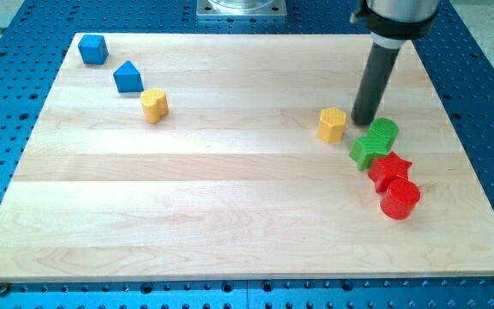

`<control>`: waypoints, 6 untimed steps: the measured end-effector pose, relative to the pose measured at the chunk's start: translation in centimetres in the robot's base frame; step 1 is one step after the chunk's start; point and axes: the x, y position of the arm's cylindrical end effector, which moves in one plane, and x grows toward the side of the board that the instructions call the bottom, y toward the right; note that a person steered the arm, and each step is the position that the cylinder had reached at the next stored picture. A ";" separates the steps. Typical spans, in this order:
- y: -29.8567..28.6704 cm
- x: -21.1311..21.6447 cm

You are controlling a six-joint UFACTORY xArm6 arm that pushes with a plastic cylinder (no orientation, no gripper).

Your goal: Place the yellow hexagon diagonal to the yellow heart

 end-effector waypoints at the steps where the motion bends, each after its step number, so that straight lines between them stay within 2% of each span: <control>1: -5.9 1.6; 2: -16.1 1.6; 3: -22.8 1.6; 4: -27.3 3.9; 5: -34.7 2.1; 6: -32.4 -1.2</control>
